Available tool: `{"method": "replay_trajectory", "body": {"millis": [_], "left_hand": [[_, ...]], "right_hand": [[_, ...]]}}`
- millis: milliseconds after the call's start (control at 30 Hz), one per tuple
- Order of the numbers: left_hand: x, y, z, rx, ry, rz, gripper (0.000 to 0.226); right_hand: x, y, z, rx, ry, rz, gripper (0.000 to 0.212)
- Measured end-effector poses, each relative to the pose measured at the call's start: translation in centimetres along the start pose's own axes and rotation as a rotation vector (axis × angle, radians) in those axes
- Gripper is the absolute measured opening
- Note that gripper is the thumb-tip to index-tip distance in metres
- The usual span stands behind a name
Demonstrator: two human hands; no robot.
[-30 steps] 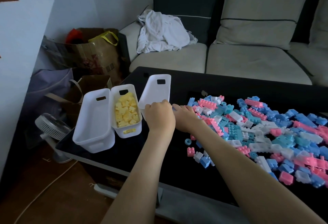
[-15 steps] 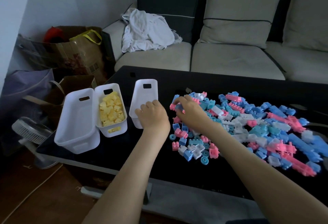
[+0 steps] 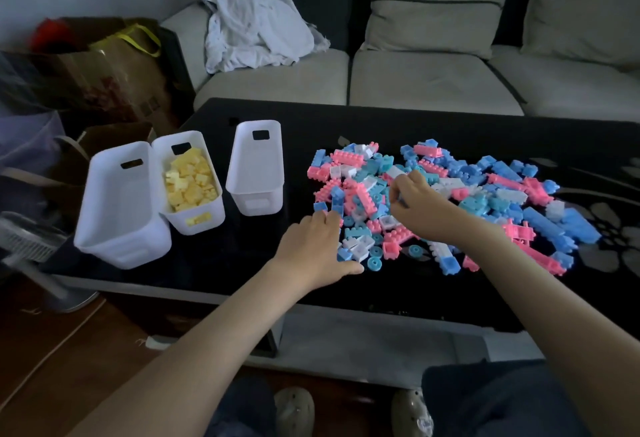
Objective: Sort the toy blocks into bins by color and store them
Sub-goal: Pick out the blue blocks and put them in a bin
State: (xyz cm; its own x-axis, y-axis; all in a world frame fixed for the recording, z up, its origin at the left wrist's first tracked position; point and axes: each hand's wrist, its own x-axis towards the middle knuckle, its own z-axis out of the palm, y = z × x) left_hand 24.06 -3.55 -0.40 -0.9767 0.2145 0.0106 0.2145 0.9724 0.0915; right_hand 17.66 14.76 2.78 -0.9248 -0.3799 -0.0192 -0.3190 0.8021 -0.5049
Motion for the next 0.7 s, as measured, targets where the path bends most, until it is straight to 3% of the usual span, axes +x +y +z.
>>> {"method": "replay_trajectory", "body": {"millis": [167,300,367,533,700], "left_hand": [[-0.2,-0.3,0.7,0.027,0.076,0.057,0.056],[-0.2,0.1,0.5,0.041,0.125,0.073,0.038],[0.0,0.5,0.5,0.036,0.126,0.066,0.033],[0.5,1.4,0.6,-0.026,0.108,0.023,0.03],[1.3,2.7,0.6,-0.019,0.133,-0.017,0.029]], "right_hand": [[-0.7,1.0,-1.3,-0.104,-0.064,-0.033,0.017],[-1.2,2.1,-2.5,-0.164,-0.196,-0.028,0.008],[-1.8,2.9,-3.3,-0.216,-0.225,0.004,0.009],[-3.7,5.0,-3.9,-0.295,-0.411,0.21,0.042],[-4.5,6.8,-2.3,-0.306,-0.359,0.208,0.04]]}}
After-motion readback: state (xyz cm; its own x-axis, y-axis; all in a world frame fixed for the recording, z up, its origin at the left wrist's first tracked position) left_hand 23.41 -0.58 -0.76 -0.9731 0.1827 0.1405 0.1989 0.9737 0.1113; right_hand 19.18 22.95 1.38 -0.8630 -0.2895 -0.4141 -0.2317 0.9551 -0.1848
